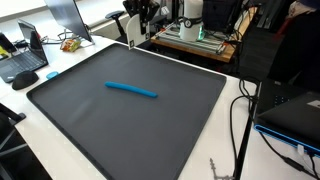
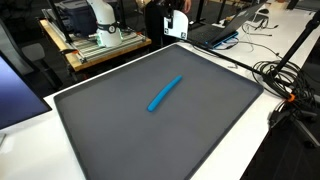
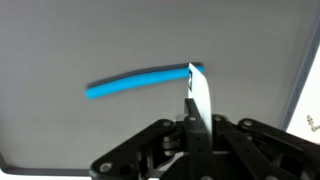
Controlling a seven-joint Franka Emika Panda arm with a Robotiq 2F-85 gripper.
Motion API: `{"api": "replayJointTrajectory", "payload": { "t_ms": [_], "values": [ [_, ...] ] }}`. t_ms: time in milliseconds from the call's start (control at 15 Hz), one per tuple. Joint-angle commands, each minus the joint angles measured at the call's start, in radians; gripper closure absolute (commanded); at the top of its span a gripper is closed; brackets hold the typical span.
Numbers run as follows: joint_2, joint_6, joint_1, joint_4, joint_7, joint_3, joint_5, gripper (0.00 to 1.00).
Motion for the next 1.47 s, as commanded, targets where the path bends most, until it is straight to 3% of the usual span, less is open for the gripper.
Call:
{"api": "replayJointTrajectory", "payload": {
  "t_ms": [0, 1400],
  "values": [
    [0.027, -0.041, -0.012, 0.040, 0.031, -0.014, -0.040, 0.99],
    [0.018, -0.013, -0.007, 0.016, 0.000, -0.021, -0.011, 0.96]
  ]
}}
